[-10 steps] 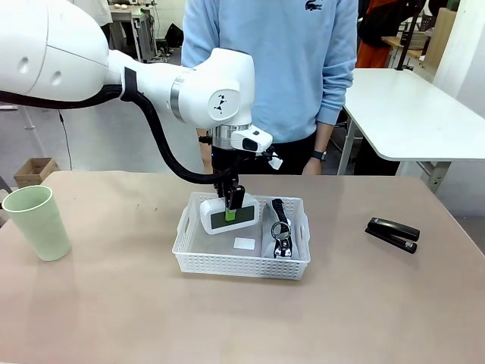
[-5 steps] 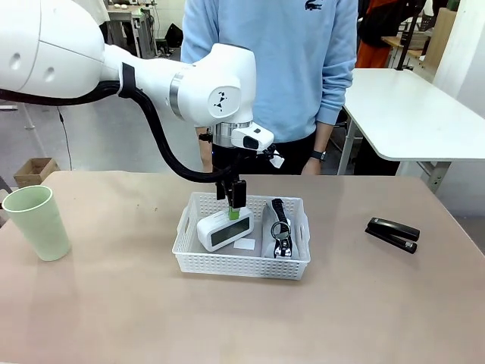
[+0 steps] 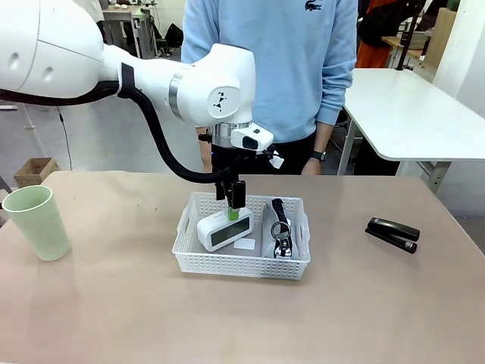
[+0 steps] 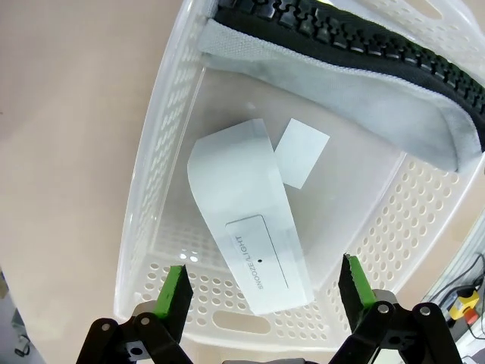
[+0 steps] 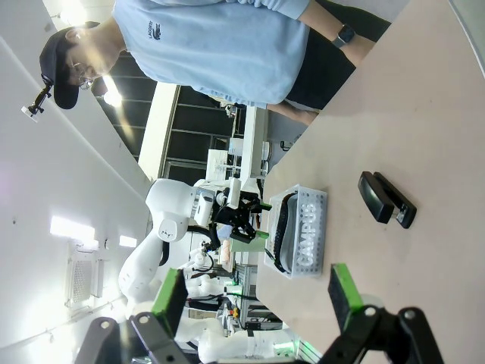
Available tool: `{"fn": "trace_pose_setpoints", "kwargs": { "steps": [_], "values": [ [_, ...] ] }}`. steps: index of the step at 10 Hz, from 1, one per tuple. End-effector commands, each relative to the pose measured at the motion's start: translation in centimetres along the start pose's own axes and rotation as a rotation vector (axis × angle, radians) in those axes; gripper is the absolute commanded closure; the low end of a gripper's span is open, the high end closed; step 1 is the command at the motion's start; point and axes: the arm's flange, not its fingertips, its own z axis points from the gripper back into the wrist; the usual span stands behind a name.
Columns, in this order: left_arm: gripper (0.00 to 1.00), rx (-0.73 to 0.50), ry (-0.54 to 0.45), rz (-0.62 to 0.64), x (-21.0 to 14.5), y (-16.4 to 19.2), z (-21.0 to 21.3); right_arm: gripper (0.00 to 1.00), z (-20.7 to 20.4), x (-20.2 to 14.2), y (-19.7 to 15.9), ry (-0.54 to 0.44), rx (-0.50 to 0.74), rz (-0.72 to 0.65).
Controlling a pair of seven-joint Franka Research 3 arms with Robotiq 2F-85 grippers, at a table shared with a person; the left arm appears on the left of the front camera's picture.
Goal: Efficiently arrange items inside the basket to fit them all.
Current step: Pick up the Digital clock and place it inside the Organizing basket.
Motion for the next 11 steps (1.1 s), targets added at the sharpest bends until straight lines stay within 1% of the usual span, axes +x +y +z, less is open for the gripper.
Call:
{"fn": "trace_pose_setpoints", "kwargs": {
  "steps": [1,2,4,5,6,7,8,9,10,11],
  "values": [
    [0.00,-0.030,-0.060,-0.050,-2.5,-1.2,1.5,0.00,0.1,-0.2,0.5,0.012,-0.002,-0.009],
    [0.00,-0.060,-0.123,-0.121,-5.0,-2.5,3.3,0.00,0.1,-0.2,0.5,0.012,-0.002,-0.009],
    [0.00,-0.030,-0.254,-0.149,-14.6,-5.5,7.2,0.00,0.1,-0.2,0.5,0.012,-0.002,-0.009],
    [0.00,-0.034,-0.341,-0.126,-20.2,-6.2,8.3,0.00,0.1,-0.2,0.5,0.012,-0.002,-0.009],
    [0.00,-0.026,-0.440,0.016,-26.1,-5.9,9.0,0.00,0.1,-0.2,0.5,0.012,-0.002,-0.009],
    [0.00,-0.061,-0.571,0.134,-32.0,-5.3,9.6,0.00,0.1,-0.2,0.5,0.012,-0.002,-0.009],
    [0.00,-0.172,-0.751,0.279,-39.0,-3.8,9.9,0.00,0.1,-0.2,0.5,0.012,-0.002,-0.009],
    [0.00,-0.272,-0.880,0.368,-43.6,-2.1,9.7,0.00,0.1,-0.2,0.5,0.012,-0.002,-0.009],
    [0.00,-0.385,-1.001,0.552,-48.6,0.2,9.0,0.00,0.1,-0.2,0.5,0.012,-0.002,-0.009],
    [0.00,-0.500,-1.062,0.558,-52.9,1.8,7.7,0.00,0.1,-0.2,0.5,0.012,-0.002,-0.009]
  ]
}}
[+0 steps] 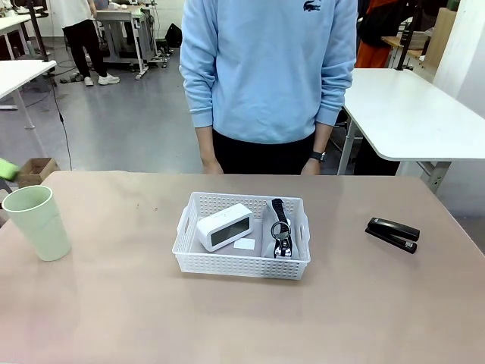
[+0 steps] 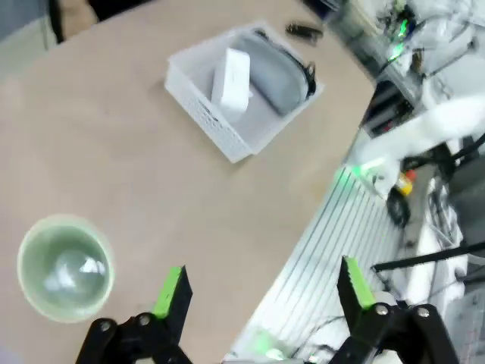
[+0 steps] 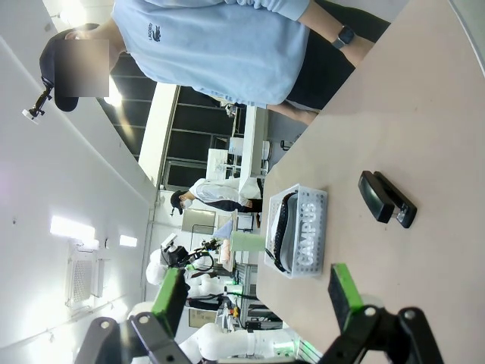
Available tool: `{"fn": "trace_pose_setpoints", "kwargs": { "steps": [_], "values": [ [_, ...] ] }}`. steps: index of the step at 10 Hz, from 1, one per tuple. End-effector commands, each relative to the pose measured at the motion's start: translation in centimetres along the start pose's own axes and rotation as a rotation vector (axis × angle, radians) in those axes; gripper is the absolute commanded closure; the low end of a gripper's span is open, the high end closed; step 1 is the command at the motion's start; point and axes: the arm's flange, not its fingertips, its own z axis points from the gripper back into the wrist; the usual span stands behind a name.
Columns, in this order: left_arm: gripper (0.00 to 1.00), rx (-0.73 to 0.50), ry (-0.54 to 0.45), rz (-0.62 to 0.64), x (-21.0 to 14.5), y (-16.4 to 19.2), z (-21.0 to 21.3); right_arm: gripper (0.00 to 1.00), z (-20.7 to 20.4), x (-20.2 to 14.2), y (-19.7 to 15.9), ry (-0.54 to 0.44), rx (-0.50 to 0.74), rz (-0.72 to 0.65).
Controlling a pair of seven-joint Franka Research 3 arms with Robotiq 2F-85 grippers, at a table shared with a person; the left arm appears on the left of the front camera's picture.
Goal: Efficiently arrange items inside the basket to fit them all.
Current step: Pick up the Digital clock and place it inside the Organizing basket.
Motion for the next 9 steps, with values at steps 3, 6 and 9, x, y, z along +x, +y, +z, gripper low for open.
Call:
{"fn": "trace_pose_setpoints", "kwargs": {
  "steps": [3,6,9],
  "values": [
    [0.00,-0.302,-0.268,0.076,-3.4,9.2,3.9,0.00,0.2,-0.2,0.5,0.009,-0.002,-0.008],
    [0.00,-0.147,-0.181,0.145,-4.2,5.8,4.6,0.00,0.2,-0.2,0.5,0.009,-0.002,-0.008],
    [0.00,-0.147,-0.181,0.145,-4.2,5.8,4.6,0.00,0.2,-0.2,0.5,0.009,-0.002,-0.008]
  ]
}}
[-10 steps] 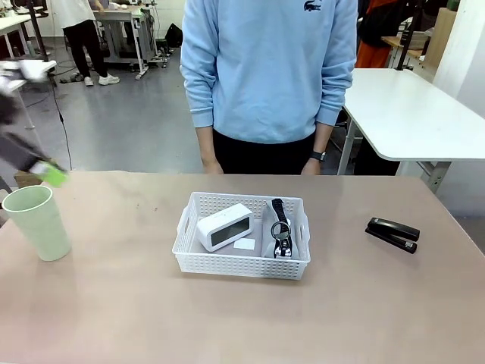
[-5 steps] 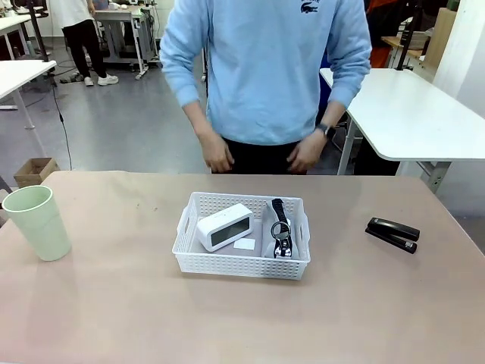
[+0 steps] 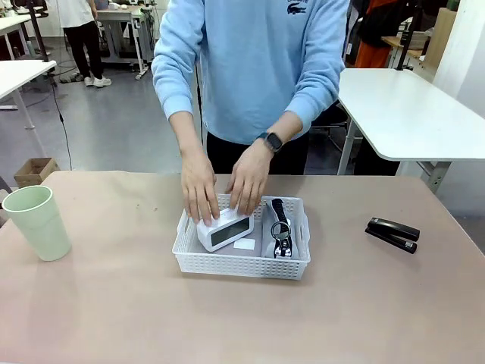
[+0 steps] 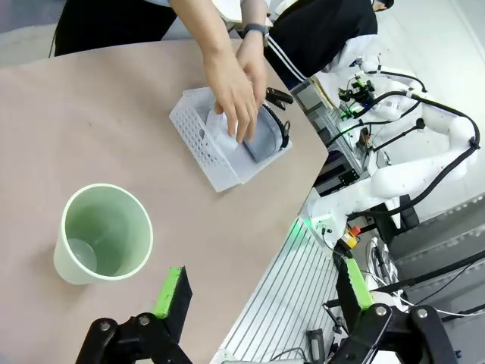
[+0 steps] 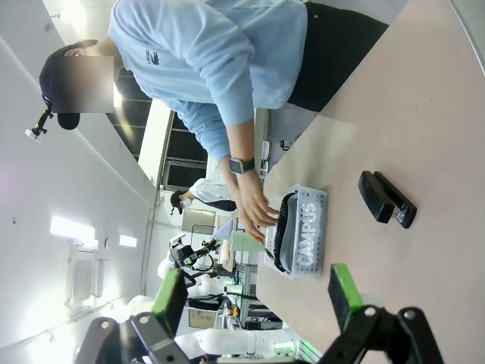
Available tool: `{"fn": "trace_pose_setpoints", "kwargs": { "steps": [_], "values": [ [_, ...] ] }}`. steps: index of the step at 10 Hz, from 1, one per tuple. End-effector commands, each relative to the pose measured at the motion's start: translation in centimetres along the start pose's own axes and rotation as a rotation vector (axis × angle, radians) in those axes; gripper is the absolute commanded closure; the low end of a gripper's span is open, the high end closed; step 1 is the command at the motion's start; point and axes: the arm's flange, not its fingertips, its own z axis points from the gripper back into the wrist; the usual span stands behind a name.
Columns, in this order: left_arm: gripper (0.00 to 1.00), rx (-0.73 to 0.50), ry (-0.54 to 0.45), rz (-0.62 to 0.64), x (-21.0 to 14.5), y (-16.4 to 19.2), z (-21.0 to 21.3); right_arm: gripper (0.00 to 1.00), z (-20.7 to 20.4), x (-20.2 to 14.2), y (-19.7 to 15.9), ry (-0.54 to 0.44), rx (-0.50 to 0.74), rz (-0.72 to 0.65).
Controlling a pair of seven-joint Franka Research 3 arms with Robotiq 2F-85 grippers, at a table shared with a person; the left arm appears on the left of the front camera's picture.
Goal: Efficiently arrange items inside the basket to fit them all.
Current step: Pick up the Digital clock and place it inside the Organizing basket, then pick up the Stapler and place it inside the Organizing basket.
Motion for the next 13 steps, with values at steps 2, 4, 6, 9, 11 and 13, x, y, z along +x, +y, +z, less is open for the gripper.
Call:
{"fn": "trace_pose_setpoints", "kwargs": {
  "steps": [2,4,6,9,11,13],
  "values": [
    [0.00,0.009,0.007,0.015,-0.6,0.0,-0.3,0.00,0.2,-0.2,0.5,0.010,-0.001,-0.009],
    [0.00,0.009,0.007,0.015,-0.6,0.0,-0.3,0.00,0.2,-0.2,0.5,0.010,-0.001,-0.009],
    [0.00,0.009,0.007,0.015,-0.6,0.0,-0.3,0.00,0.2,-0.2,0.5,0.010,-0.001,-0.009],
    [0.00,0.009,0.007,0.015,-0.6,0.0,-0.3,0.00,0.2,-0.2,0.5,0.010,-0.001,-0.009],
    [0.00,0.009,0.007,0.015,-0.6,0.0,-0.3,0.00,0.2,-0.2,0.5,0.010,-0.001,-0.009],
    [0.00,0.009,0.007,0.015,-0.6,0.0,-0.3,0.00,-2.4,0.9,2.1,0.087,-0.085,0.166]
  ]
}}
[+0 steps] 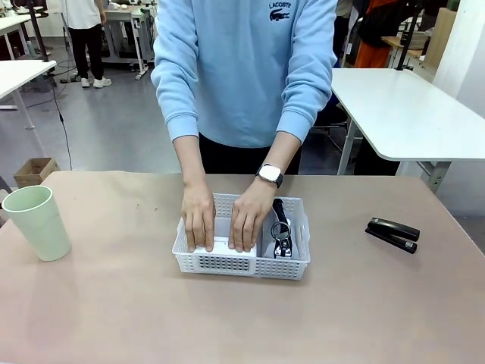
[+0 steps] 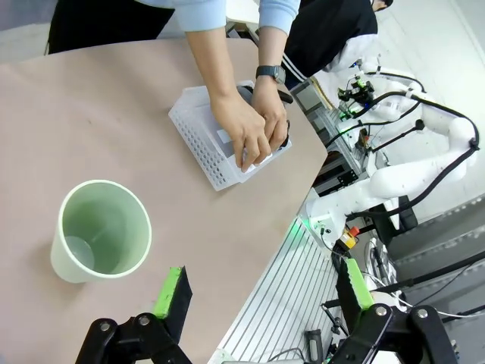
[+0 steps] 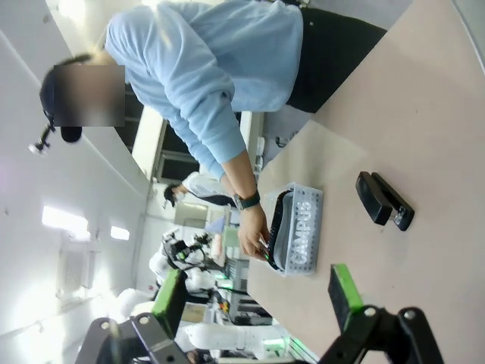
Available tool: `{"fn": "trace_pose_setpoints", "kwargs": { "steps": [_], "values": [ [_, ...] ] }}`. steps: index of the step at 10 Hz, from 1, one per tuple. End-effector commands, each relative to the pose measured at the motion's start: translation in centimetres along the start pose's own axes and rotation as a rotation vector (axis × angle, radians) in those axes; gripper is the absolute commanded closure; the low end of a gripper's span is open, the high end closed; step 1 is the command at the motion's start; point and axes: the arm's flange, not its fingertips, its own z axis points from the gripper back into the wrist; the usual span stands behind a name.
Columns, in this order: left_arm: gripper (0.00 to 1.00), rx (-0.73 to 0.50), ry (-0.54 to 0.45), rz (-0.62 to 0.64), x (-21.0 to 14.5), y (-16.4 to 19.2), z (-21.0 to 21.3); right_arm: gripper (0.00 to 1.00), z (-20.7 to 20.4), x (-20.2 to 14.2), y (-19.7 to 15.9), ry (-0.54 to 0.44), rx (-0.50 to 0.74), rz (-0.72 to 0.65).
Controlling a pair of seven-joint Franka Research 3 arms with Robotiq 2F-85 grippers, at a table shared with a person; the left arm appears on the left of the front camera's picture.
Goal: Efficiently arrange items inside the basket to fit them all.
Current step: Pick up the Stapler and place it inside the Organizing basket.
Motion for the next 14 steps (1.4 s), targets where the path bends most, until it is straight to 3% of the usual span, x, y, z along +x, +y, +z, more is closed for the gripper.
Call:
{"fn": "trace_pose_setpoints", "kwargs": {
  "steps": [1,5,7,8,9,10,12,14],
  "values": [
    [0.00,0.012,0.008,0.006,-0.3,-0.2,-0.1,0.00,-4.9,2.0,4.8,0.163,-0.240,0.298],
    [0.00,0.012,0.008,0.006,-0.3,-0.2,-0.1,0.00,-15.4,2.5,10.8,0.447,-0.740,0.795],
    [0.00,0.012,0.008,0.006,-0.3,-0.2,-0.1,0.00,-20.1,0.6,12.0,0.545,-0.851,1.040],
    [0.00,0.012,0.008,0.006,-0.3,-0.2,-0.1,0.00,-22.2,-0.6,12.4,0.596,-0.835,1.172],
    [0.00,0.012,0.008,0.006,-0.3,-0.2,-0.1,0.00,-24.6,-1.3,12.1,0.617,-0.916,0.980],
    [0.00,0.012,0.008,0.006,-0.3,-0.2,-0.1,0.00,-26.0,-2.9,11.7,0.681,-0.941,0.972],
    [0.00,0.012,0.008,0.006,-0.3,-0.2,-0.1,0.00,-28.4,-4.2,10.7,0.712,-0.946,0.947],
    [0.00,0.012,0.008,0.006,-0.3,-0.2,-0.1,0.00,-26.9,-3.1,11.6,0.703,-0.906,1.023]
  ]
}}
